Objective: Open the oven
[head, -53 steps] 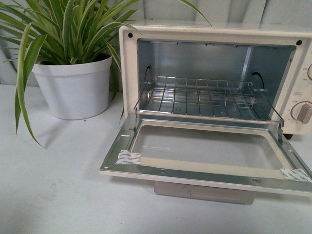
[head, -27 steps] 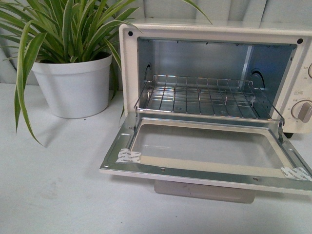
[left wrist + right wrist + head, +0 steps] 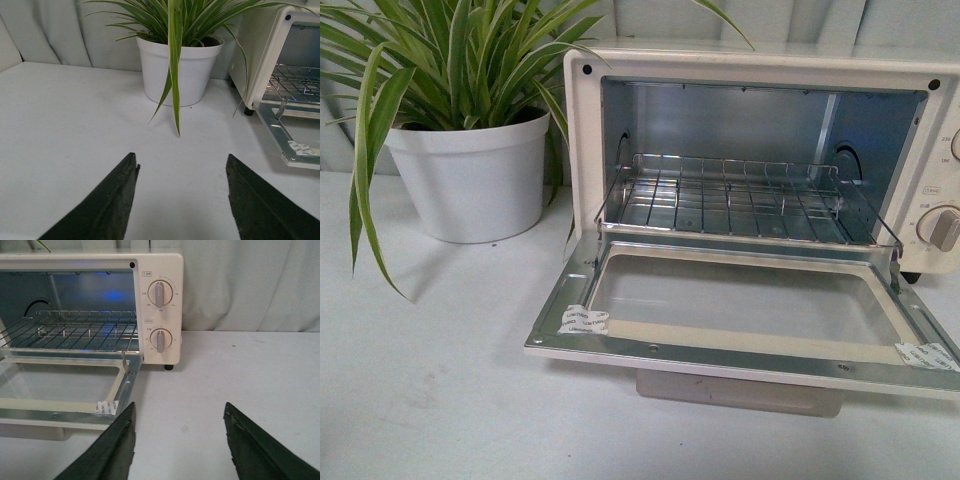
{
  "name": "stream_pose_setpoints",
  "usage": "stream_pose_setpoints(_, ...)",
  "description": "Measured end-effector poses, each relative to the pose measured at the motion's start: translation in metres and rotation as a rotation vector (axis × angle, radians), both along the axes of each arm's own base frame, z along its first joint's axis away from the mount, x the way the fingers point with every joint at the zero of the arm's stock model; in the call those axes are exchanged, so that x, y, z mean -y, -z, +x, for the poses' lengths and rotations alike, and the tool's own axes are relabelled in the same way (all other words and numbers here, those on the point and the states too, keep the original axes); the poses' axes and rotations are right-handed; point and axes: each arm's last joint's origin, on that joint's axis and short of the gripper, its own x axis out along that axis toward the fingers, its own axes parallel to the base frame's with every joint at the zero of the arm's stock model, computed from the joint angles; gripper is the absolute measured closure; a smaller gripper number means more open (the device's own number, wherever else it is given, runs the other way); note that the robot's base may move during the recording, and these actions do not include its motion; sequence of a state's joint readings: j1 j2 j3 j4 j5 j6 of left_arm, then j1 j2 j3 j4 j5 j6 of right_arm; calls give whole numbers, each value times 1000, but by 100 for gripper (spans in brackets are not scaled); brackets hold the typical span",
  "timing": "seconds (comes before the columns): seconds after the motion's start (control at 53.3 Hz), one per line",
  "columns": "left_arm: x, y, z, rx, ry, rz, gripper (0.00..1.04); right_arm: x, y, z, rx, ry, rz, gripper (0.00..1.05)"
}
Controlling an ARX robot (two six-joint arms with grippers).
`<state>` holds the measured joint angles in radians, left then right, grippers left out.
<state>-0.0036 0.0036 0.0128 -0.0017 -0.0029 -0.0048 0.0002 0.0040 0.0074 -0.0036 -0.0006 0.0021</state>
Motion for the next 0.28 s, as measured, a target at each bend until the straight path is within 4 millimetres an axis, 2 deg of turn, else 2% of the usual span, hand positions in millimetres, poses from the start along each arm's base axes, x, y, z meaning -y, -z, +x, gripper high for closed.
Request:
stream_pose_setpoints(0.075,0,0,0,0,0,0,31,0,0,0,0,0,0,34)
stream_pose_setpoints(0.169,0,0,0,0,0,0,13,0,0,0,0,0,0,18)
stream_pose_setpoints(0.225,0,0,0,0,0,0,5,0,0,0,0,0,1,8)
stream_pose_setpoints(0.281,0,0,0,0,0,0,6,0,0,0,0,0,1,9)
